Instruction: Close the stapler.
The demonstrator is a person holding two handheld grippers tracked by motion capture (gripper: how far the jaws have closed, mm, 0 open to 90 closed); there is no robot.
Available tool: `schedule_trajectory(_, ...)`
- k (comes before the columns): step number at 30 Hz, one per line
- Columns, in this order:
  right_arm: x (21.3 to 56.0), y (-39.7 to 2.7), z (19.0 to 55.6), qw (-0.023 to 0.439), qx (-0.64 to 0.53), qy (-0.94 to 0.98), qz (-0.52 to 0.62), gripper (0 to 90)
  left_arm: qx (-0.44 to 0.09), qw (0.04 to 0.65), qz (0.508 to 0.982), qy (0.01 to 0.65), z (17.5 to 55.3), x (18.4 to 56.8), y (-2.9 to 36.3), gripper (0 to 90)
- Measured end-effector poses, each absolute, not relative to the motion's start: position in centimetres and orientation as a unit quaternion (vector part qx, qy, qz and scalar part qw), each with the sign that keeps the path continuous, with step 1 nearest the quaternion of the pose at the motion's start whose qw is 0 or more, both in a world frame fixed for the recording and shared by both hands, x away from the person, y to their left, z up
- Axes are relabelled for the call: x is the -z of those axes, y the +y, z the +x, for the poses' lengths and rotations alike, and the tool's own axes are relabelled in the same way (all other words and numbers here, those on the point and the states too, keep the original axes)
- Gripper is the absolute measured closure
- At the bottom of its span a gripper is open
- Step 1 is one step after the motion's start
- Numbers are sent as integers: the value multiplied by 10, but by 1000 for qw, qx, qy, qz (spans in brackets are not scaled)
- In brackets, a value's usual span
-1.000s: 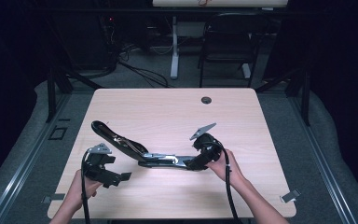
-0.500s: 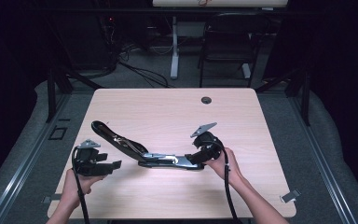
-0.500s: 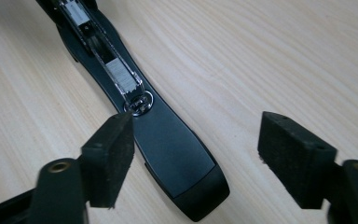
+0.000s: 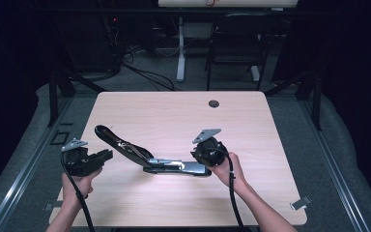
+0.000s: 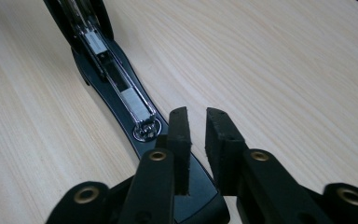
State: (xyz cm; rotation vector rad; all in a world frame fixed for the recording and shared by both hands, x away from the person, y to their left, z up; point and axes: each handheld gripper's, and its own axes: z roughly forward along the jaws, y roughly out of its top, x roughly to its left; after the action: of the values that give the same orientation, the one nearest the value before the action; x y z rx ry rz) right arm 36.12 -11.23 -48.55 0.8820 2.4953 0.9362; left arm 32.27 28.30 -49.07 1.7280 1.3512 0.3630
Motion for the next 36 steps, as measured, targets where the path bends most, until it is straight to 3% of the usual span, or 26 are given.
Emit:
schedule_trajectory(5, 485, -107, 360, 165, -331, 879, 300, 883, -157, 454, 689, 542, 325, 491, 282, 851)
schedule_trajectory(11, 484, -103, 362, 167, -334, 880, 294, 900, -169, 456, 697, 527, 323, 488, 275, 895)
schedule_trajectory(36, 476, -79, 368, 164, -348, 881, 276, 900, -180, 475, 699, 504, 331, 486, 261, 900)
